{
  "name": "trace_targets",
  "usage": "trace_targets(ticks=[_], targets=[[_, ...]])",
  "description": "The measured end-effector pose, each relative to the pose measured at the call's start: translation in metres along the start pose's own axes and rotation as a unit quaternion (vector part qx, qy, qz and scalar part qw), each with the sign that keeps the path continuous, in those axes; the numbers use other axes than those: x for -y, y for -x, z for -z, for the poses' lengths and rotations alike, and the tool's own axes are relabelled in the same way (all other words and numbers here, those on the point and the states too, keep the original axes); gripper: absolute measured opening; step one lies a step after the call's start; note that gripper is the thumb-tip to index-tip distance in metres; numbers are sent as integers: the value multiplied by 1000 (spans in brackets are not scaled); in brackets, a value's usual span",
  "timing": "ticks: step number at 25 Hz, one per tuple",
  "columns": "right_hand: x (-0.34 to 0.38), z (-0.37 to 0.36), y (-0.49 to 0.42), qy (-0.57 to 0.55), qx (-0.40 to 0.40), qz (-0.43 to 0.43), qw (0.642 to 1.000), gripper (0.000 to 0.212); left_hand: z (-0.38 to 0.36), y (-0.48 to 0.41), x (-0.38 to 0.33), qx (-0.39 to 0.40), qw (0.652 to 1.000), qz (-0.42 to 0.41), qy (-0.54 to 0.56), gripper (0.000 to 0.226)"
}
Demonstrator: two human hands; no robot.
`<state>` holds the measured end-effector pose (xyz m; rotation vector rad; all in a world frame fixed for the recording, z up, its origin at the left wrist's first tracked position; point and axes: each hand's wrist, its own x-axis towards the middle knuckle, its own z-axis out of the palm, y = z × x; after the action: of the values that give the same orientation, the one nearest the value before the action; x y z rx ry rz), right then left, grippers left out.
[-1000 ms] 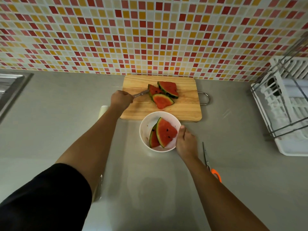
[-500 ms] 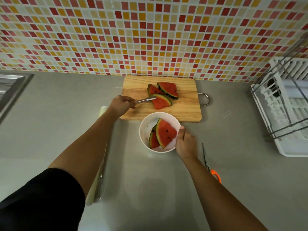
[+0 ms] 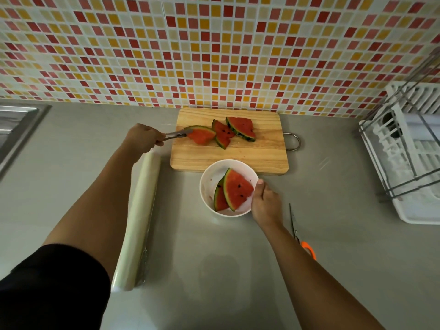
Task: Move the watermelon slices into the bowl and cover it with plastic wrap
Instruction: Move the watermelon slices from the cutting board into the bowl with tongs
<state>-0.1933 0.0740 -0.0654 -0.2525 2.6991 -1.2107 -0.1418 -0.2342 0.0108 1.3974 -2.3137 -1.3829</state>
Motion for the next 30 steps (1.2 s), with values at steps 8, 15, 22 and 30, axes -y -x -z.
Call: trace_targets(ticks=[8,15,22,30], targets=[[0,1,0,0,6,-6,1000,49,-1,12,-20,33,978,-71,-194,26],[1,2,0,-6,7,0,1000,49,-60,32,-54,117,990,-74,1,16],[-1,1,0,-14,-3,8,1000,44,-114,21,-56,118,991,1,60,28],[-1,1,1,-24,-3,11,1000,46,-93,10,-60,105,990,-33,87,17]])
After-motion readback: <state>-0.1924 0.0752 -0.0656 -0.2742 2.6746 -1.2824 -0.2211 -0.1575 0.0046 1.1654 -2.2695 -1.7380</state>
